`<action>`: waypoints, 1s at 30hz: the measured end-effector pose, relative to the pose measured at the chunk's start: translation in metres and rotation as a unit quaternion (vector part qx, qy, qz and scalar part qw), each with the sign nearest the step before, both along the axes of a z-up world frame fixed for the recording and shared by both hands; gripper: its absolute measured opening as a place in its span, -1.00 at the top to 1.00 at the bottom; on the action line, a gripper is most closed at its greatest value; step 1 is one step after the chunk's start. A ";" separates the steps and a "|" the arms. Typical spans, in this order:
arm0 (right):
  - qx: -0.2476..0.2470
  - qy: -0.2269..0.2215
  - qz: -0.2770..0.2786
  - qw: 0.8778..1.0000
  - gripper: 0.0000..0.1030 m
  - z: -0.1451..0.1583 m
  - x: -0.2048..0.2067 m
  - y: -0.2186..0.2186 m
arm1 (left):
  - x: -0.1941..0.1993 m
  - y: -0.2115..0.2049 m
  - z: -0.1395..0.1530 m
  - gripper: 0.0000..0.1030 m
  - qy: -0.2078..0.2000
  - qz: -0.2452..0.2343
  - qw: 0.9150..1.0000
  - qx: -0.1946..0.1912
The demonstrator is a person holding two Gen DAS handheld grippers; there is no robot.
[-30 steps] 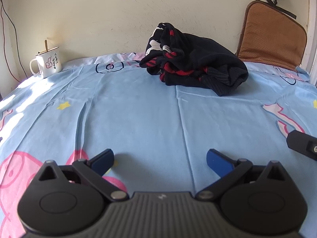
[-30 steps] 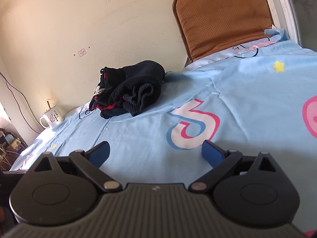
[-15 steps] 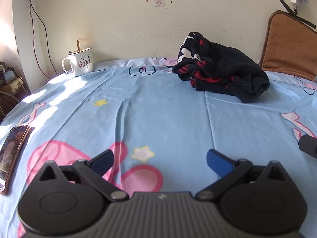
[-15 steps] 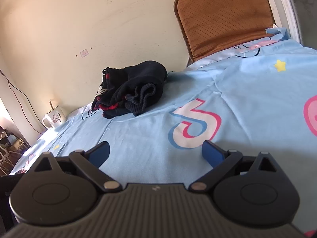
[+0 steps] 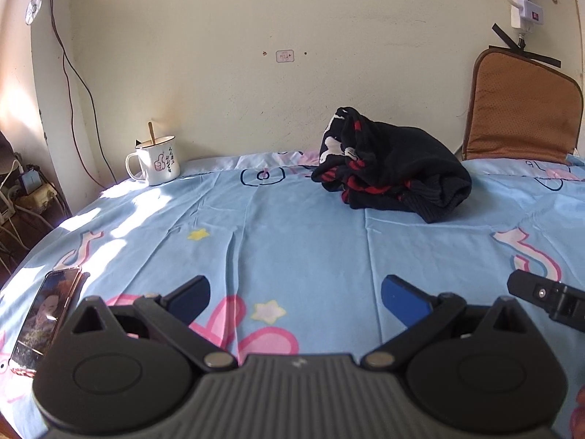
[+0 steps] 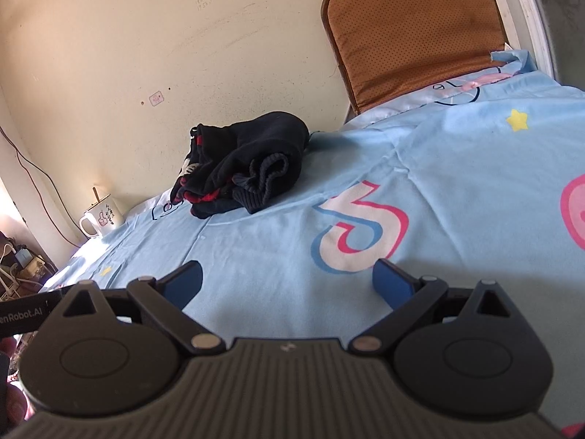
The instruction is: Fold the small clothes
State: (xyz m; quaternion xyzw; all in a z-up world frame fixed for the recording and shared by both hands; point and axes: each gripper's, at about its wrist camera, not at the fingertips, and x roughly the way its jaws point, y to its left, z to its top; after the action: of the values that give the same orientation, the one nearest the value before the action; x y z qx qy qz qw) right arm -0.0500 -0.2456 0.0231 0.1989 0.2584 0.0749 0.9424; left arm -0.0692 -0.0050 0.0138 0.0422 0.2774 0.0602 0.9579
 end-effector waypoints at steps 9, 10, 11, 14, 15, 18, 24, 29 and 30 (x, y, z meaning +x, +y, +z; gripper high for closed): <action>-0.014 -0.018 -0.012 1.000 -0.96 0.003 -0.012 0.003 | -0.003 -0.004 -0.004 -1.00 0.018 -0.003 1.000 0.007; -0.018 -0.018 -0.015 1.000 -0.96 0.003 -0.014 0.004 | -0.003 -0.004 -0.004 -1.00 0.020 -0.004 1.000 0.005; -0.020 -0.020 -0.016 0.999 -0.96 0.004 -0.017 0.004 | -0.003 -0.004 -0.004 -1.00 0.022 -0.004 1.000 0.005; -0.014 -0.012 -0.015 1.000 -0.96 0.006 -0.023 0.003 | -0.002 -0.004 -0.006 -1.00 0.031 -0.010 0.999 0.001; -0.006 -0.005 -0.013 1.000 -0.96 0.007 -0.024 0.002 | -0.002 -0.005 -0.007 -1.00 0.036 -0.013 0.999 0.001; 0.009 0.005 -0.002 1.000 -0.96 0.012 -0.026 0.002 | -0.003 -0.008 -0.010 -1.00 0.045 -0.020 0.999 0.002; 0.005 0.000 0.010 1.000 -0.96 0.021 -0.030 0.004 | -0.004 -0.010 -0.013 -1.00 0.050 -0.022 0.998 0.004; 0.014 0.000 0.009 1.000 -0.96 0.022 -0.033 0.003 | -0.005 -0.009 -0.015 -1.00 0.054 -0.018 0.998 0.008; 0.016 0.000 0.009 1.000 -0.96 0.022 -0.033 0.002 | -0.004 -0.008 -0.016 -1.00 0.056 -0.017 0.998 0.008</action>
State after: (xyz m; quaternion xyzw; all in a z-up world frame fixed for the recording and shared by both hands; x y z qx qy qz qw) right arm -0.0835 -0.2433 0.0446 0.2117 0.2595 0.0879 0.9382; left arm -0.0737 -0.0132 -0.0021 0.0580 0.3294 0.0438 0.9414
